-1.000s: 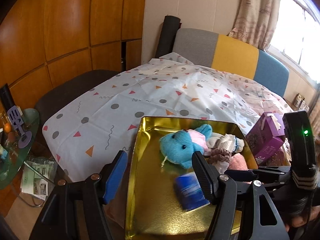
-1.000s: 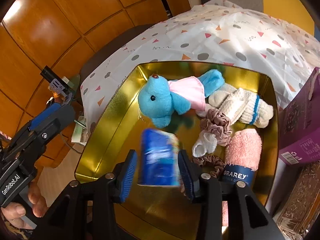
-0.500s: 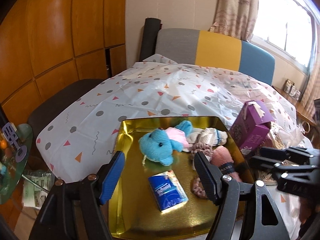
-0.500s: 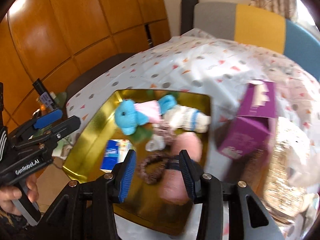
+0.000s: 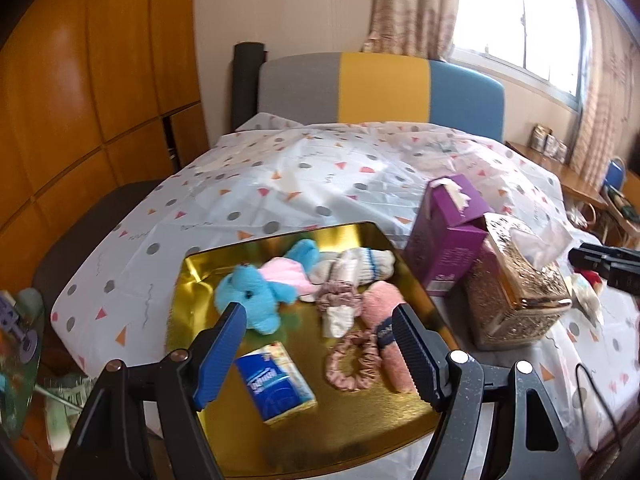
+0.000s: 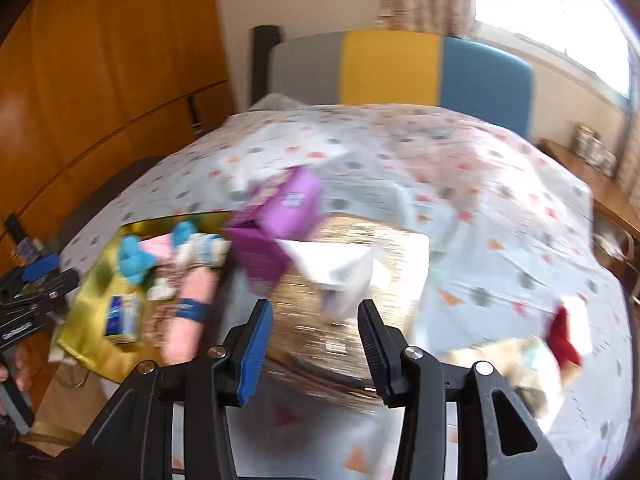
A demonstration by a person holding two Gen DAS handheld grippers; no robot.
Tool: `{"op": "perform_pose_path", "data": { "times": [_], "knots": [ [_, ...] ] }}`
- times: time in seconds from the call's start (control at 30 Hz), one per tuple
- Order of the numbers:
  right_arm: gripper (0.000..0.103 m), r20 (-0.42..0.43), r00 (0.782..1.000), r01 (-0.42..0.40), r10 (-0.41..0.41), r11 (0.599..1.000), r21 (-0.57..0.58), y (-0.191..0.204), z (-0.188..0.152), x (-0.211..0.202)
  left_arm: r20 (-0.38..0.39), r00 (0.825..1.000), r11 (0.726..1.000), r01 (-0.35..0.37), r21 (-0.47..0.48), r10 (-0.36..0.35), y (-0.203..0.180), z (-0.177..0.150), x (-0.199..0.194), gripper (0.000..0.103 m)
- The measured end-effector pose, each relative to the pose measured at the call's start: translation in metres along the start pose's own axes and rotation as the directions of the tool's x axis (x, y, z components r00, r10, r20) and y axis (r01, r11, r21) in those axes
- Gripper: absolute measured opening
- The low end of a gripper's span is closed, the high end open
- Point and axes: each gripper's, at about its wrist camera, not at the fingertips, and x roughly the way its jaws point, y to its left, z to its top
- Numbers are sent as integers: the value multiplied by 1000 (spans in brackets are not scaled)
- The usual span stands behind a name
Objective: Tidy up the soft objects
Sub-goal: 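Move the left gripper to the beige burlap roll and grasp it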
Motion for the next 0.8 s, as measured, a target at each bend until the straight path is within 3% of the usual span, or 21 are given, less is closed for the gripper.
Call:
{"op": "perform_pose_path", "data": {
  "times": [0.23, 0.4, 0.53, 0.63, 0.8],
  "knots": [
    [44, -7, 986, 168, -169, 974, 151, -86, -22, -16, -7, 999, 996, 42, 78, -41, -33, 4, 2, 76],
    [44, -25, 953, 297, -303, 909, 291, -155, -46, -26, -8, 997, 988, 73, 138, -73, -57, 7, 0, 77],
    [44, -53, 915, 381, -401, 809, 449, -209, -78, -34, -9, 994, 975, 108, 193, -108, -80, 12, -1, 77],
    [44, -126, 891, 422, -437, 691, 587, -243, -100, -38, 2, 988, 962, 150, 230, -155, -104, 19, -3, 77],
    [44, -129, 890, 390, -438, 581, 714, -270, -118, -56, -28, 962, 920, 268, 287, -271, -156, 29, -3, 76]
  ]
}}
